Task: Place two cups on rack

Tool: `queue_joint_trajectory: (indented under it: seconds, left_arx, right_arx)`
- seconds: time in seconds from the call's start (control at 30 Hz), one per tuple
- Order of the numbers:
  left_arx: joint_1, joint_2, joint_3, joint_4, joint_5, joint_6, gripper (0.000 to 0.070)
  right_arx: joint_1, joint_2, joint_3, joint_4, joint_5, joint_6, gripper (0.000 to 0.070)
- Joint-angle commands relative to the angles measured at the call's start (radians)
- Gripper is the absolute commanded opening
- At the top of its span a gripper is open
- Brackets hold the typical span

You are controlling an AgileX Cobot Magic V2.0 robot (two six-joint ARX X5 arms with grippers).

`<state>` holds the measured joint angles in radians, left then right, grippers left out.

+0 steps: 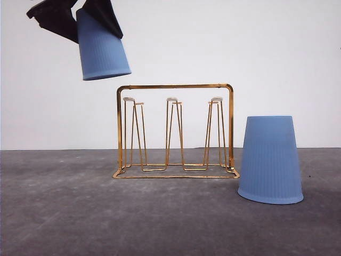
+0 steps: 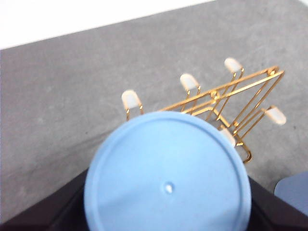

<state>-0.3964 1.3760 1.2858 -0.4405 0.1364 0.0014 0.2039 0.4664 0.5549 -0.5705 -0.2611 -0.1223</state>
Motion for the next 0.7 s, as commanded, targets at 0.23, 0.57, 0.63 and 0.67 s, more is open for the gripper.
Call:
queue_joint_trajectory:
  seconds: [0.23,0.57,0.63,0.67]
  left_arx:
    - [-0.024,0.133,0.015,0.055,0.002,-0.009,0.0271]
    - [-0.038,0.298,0.015,0.145,0.002,0.013,0.0274]
    - [-0.038,0.323,0.015,0.144,0.002,0.013,0.0287]
    - [-0.038,0.334,0.015,0.143,0.002,0.013,0.0318]
  right_arx:
    - [0.004,0.002,0.016,0.010,0.001,0.011,0.0466]
    - [0.004,0.002,0.016,0.039,0.001,0.011,0.0466]
    - [0.004,0.002,0.016,0.046,0.001,0.011,0.0466]
    - [0.004,0.002,0.016,0.048,0.001,0.011,0.0466]
